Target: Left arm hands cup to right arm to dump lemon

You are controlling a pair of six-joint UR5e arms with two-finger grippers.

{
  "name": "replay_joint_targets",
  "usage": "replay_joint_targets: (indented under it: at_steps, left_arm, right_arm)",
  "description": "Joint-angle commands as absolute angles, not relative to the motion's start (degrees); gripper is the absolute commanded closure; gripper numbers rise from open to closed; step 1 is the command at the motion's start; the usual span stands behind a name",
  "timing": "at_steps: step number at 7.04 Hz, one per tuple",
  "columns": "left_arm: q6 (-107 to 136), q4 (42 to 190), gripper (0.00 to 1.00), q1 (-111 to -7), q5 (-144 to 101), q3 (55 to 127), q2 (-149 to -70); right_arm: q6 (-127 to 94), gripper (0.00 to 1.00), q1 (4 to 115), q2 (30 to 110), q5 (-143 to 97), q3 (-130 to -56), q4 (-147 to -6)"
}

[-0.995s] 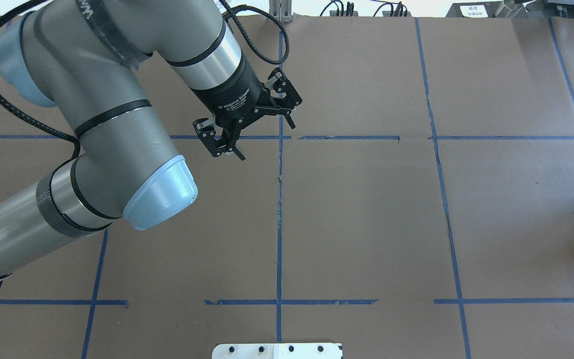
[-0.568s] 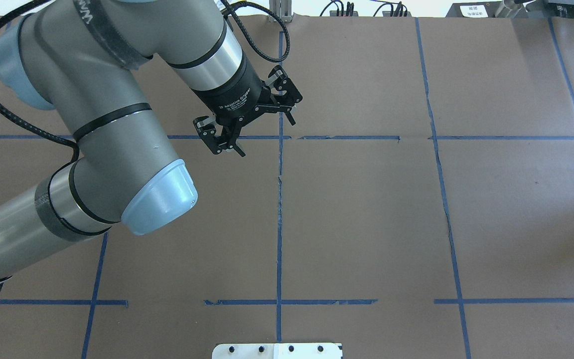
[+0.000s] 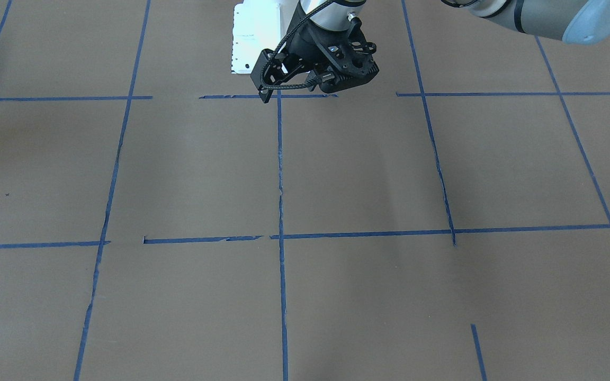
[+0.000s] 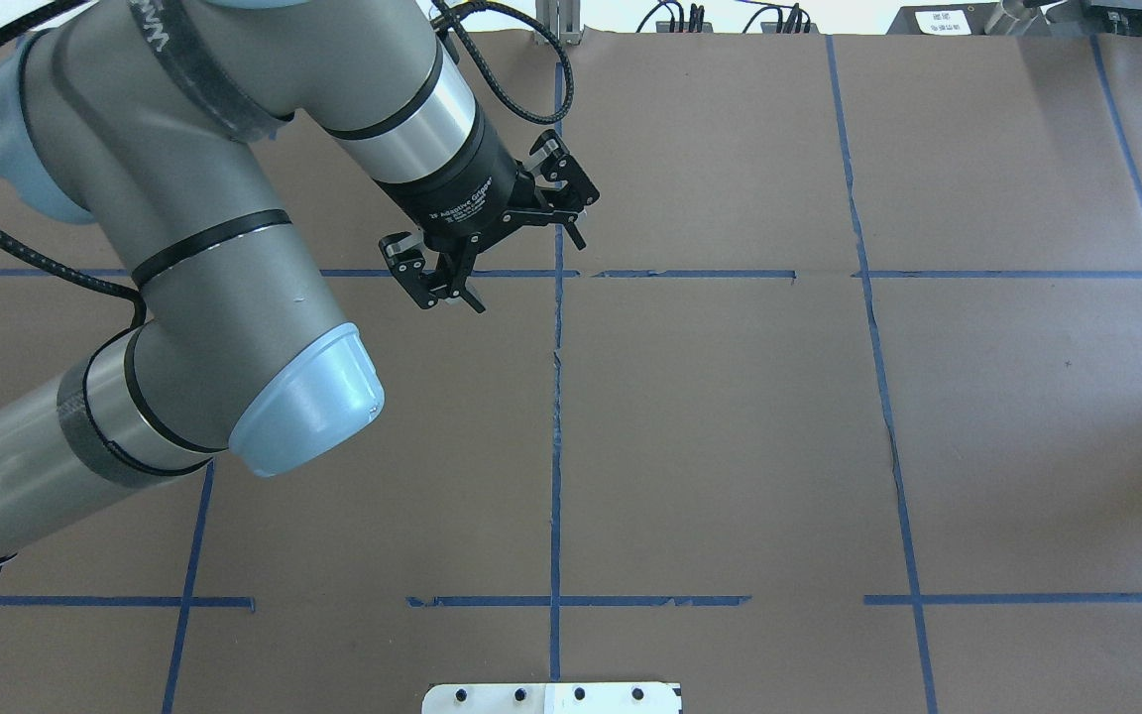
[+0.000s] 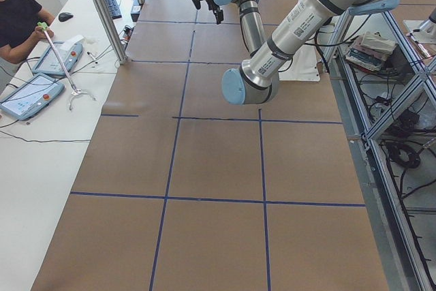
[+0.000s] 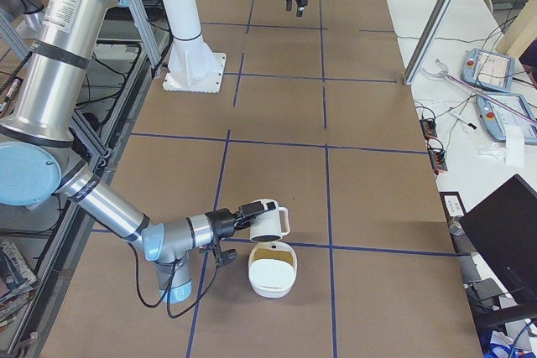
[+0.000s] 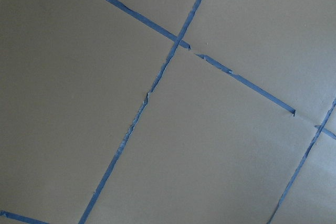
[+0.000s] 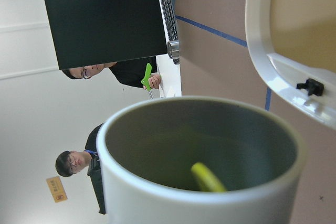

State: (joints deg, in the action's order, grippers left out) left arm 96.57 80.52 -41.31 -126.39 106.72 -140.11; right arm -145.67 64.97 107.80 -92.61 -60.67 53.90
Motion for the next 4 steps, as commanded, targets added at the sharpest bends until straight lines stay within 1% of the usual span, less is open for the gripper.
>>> replay_joint_targets:
  at_steps: [1, 4]
  left_arm:
    - [96.5, 80.5, 0.0, -41.3, -126.3, 107.1, -139.4]
    - [96.0, 80.5, 0.0, -41.3, -124.3, 107.1, -138.7]
  right_arm:
    - [-161.3, 0.93, 70.8, 104.8, -94.2, -58.7, 54.3]
    - [-179.8, 0.9, 73.7, 102.6, -94.5, -58.5, 54.3]
